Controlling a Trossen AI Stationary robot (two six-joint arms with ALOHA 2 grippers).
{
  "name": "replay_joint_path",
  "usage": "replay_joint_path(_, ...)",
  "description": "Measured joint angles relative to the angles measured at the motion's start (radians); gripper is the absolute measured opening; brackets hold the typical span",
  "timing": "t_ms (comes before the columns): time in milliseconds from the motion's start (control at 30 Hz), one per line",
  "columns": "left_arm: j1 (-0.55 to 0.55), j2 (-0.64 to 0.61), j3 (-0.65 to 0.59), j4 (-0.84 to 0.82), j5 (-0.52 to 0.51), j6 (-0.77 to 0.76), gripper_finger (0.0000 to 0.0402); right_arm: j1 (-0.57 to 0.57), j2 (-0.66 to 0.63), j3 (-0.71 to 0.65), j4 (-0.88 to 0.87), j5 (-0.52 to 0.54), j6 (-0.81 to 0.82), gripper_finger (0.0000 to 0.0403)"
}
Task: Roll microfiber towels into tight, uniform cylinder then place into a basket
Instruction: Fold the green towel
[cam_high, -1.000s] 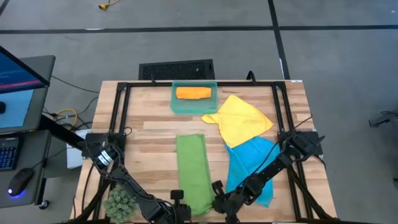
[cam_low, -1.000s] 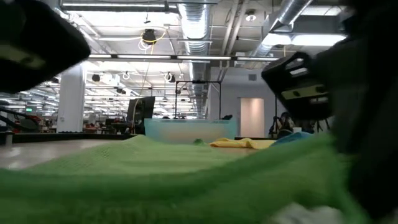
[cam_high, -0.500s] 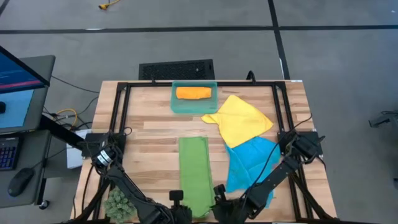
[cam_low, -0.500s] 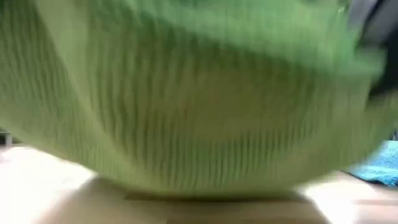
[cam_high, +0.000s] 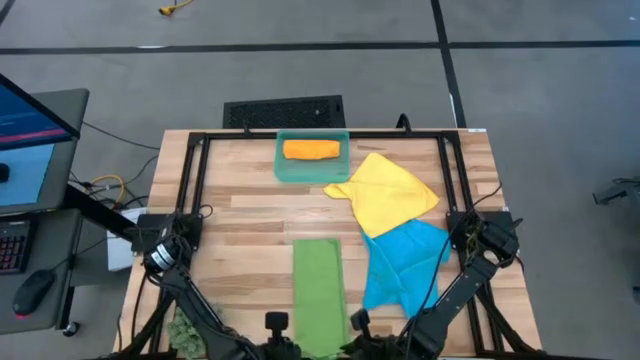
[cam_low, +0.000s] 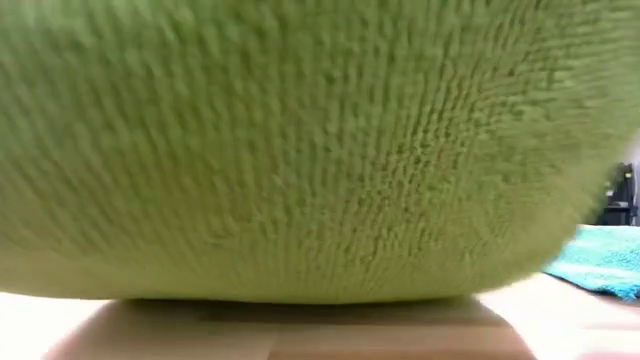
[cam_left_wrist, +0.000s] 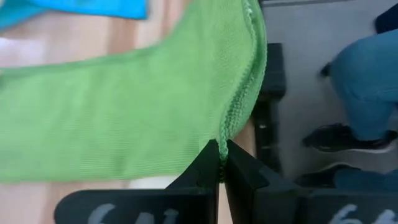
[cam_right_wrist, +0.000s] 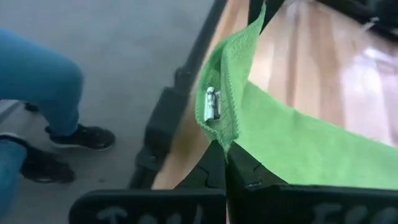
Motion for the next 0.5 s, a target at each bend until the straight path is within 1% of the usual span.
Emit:
replay_joint_path(100,0.001,-0.001,0.023,-0.101,-0.054,-0.001,0.0,-0.012,0.0,0.002,-0.041,0.059,0.003,0.0003)
replay_joint_path(167,0.013,-0.002,0.024,-0.159,-0.086,-0.001,0.0,-0.03,0.0,0.002,-0.098,0.1,0.035,0.0003)
replay_joint_path(367,0.094,-0.002,0.024,-0.325,-0.095,-0.035,0.0,-0.118,0.0,0.002,-0.305,0.189,0.175,0.0003)
replay_joint_path(500,0.147,-0.002,0.024,-0.46,-0.12,-0.091,0.0,-0.173,0.0,0.002,-0.393,0.209,0.199,0.0003)
